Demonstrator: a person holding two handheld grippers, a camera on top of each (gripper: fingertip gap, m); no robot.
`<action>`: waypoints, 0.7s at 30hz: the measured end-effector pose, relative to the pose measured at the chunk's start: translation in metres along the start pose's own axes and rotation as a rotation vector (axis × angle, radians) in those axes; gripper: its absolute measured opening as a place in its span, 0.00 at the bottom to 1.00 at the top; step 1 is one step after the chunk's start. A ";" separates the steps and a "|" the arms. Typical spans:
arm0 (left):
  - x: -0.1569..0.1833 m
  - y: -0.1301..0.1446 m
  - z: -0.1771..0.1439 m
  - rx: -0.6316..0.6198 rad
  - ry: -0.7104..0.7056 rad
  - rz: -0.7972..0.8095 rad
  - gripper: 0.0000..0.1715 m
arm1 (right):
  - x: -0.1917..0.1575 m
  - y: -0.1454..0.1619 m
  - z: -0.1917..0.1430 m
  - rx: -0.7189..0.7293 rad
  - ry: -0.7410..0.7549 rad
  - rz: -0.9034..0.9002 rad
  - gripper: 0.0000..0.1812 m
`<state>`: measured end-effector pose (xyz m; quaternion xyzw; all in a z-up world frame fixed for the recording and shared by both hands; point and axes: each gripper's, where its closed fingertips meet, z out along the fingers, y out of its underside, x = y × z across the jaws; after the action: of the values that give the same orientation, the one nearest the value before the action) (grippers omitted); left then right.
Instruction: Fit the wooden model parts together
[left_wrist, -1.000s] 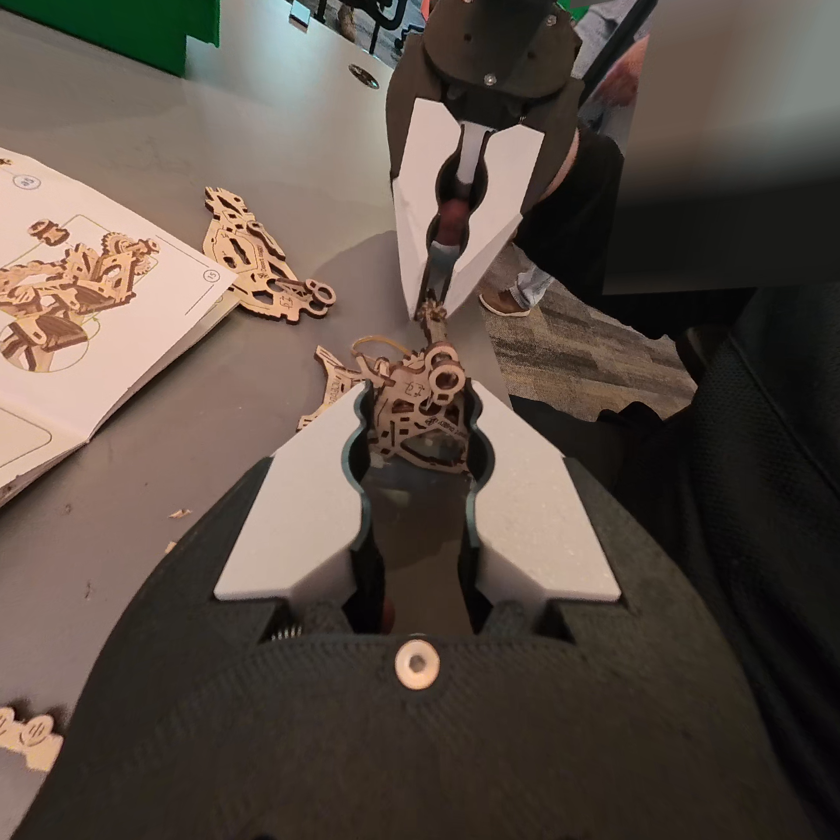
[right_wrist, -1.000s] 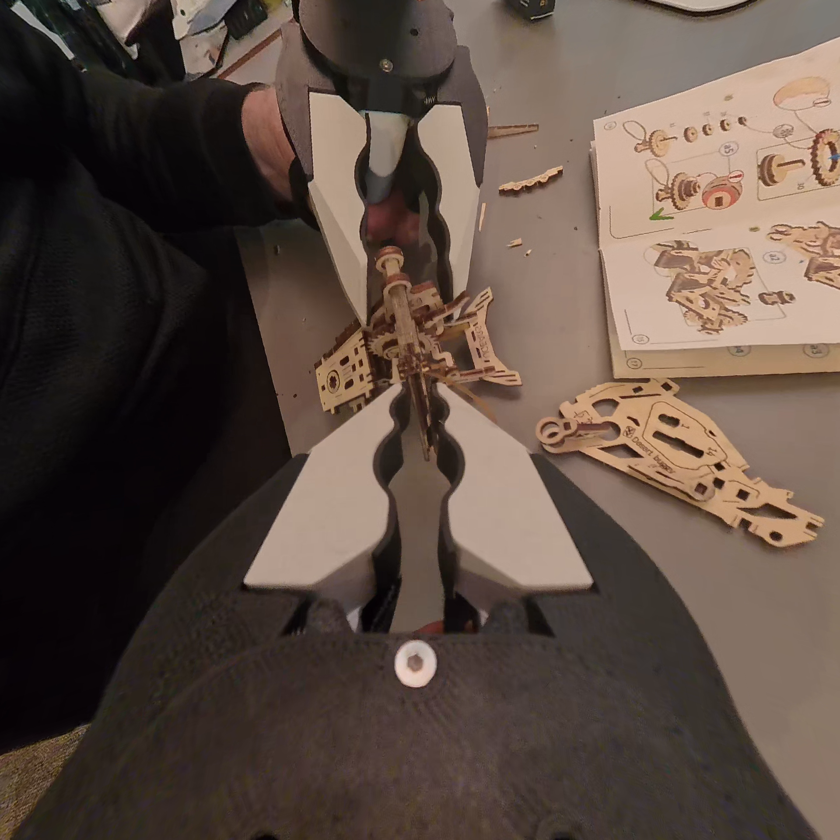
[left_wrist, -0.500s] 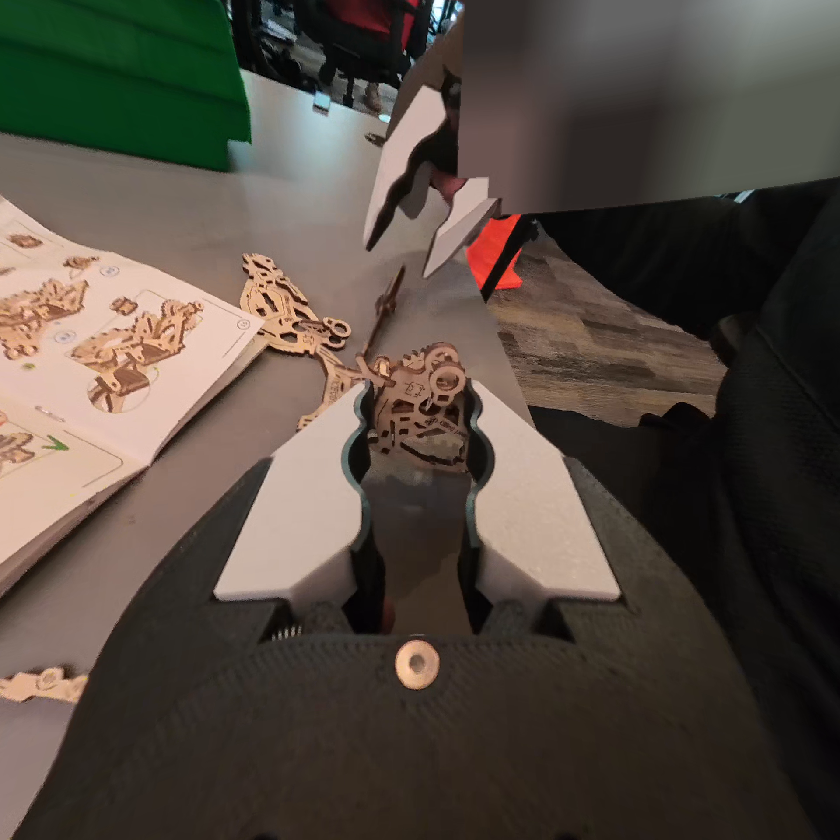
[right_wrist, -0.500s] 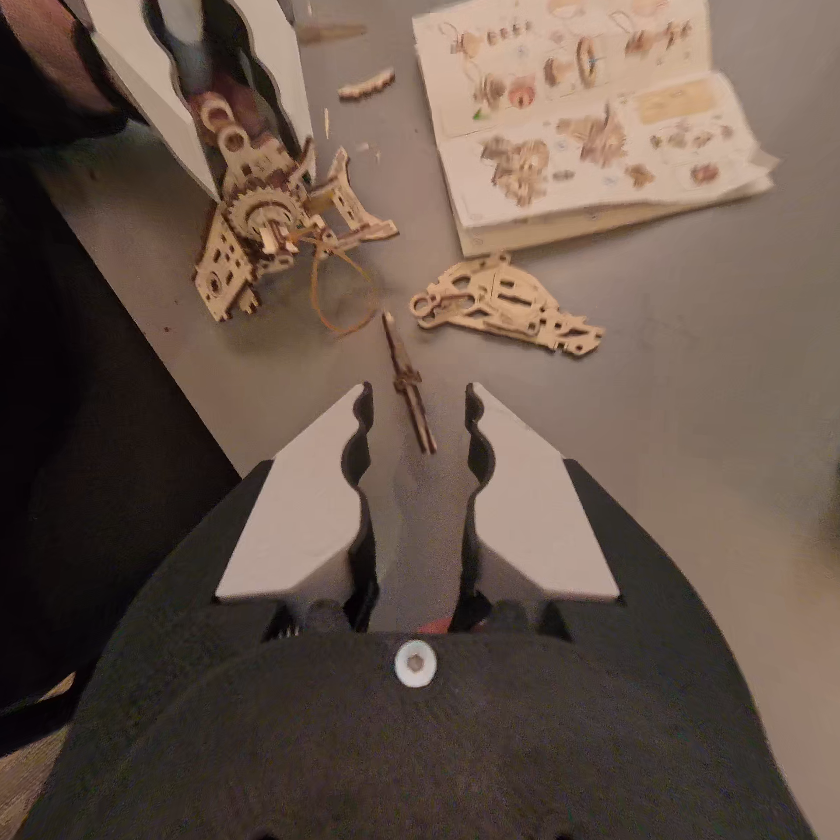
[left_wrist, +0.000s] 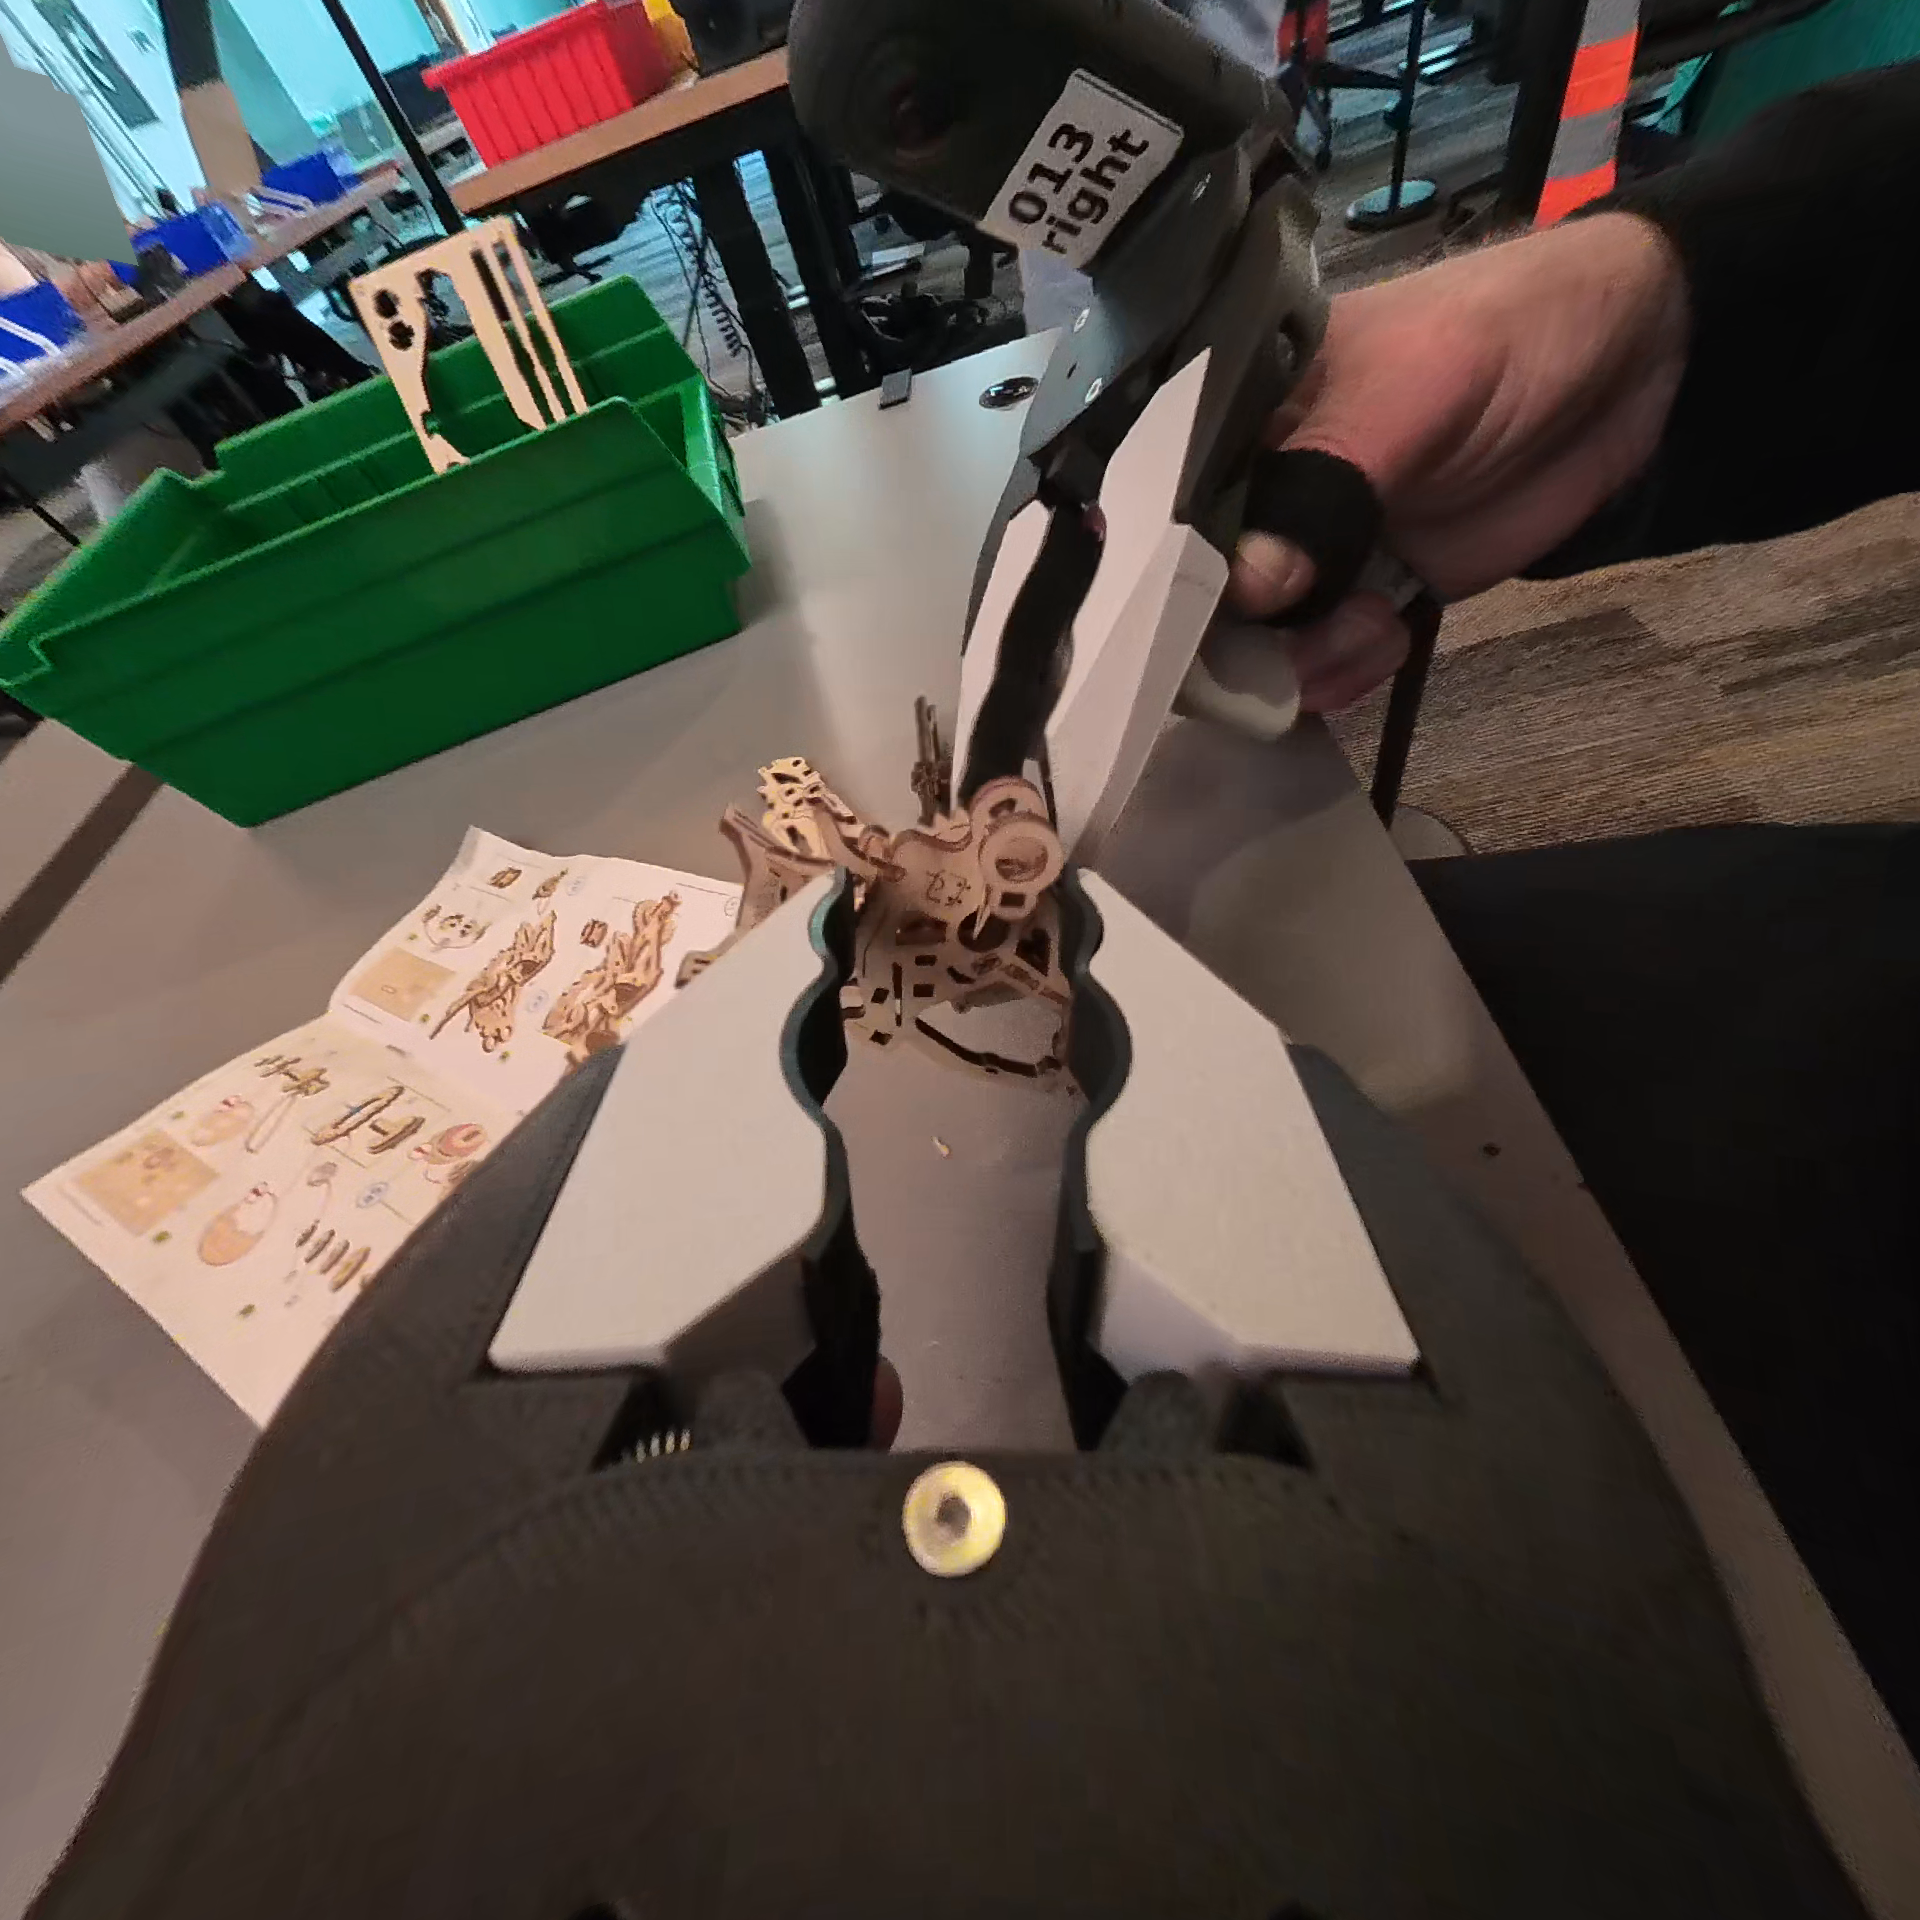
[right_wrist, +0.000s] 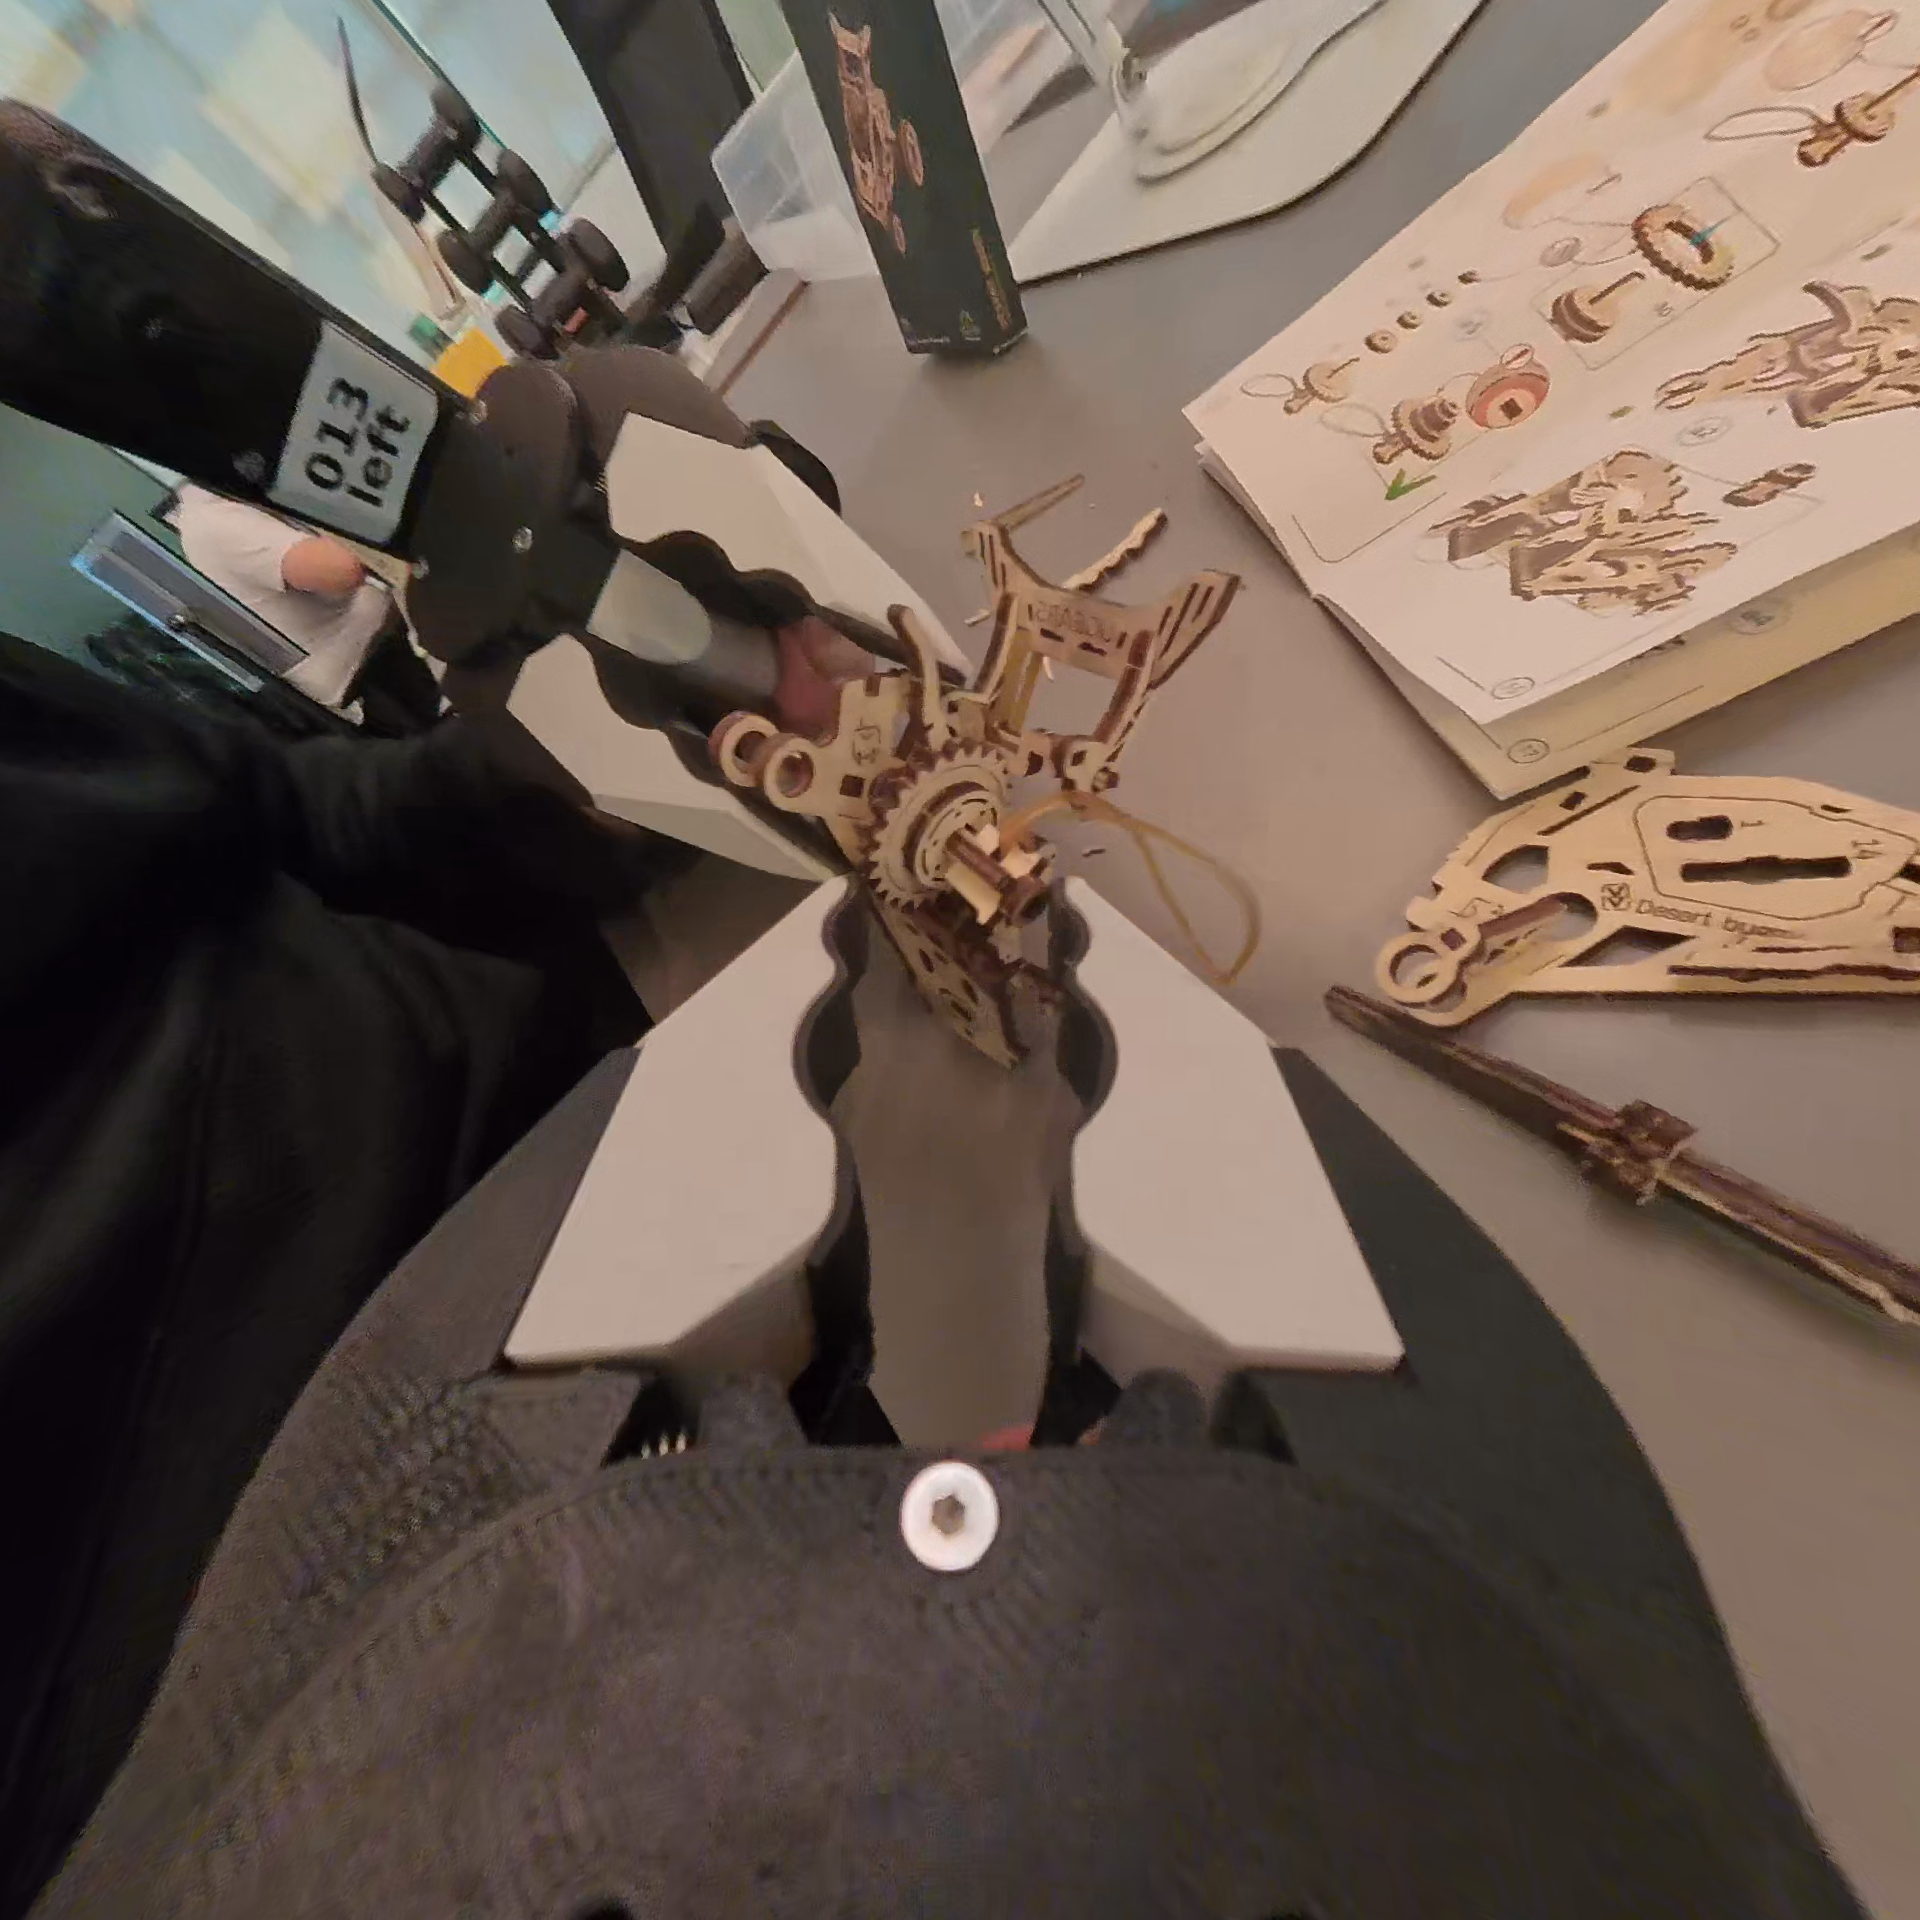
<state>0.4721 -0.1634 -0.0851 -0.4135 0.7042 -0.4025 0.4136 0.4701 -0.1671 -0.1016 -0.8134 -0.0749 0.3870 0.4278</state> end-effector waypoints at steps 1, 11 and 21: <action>0.000 -0.001 -0.001 0.009 -0.005 0.006 0.21 | -0.001 -0.001 0.000 0.009 -0.002 -0.002 0.17; 0.002 -0.003 -0.005 0.047 -0.006 0.035 0.21 | -0.008 -0.008 -0.007 -0.005 -0.062 -0.150 0.05; 0.005 -0.006 -0.006 0.068 -0.007 0.044 0.21 | -0.007 -0.003 -0.003 -0.021 -0.147 -0.081 0.06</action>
<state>0.4663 -0.1692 -0.0786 -0.3850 0.6976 -0.4155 0.4387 0.4681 -0.1698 -0.0942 -0.7835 -0.1430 0.4272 0.4279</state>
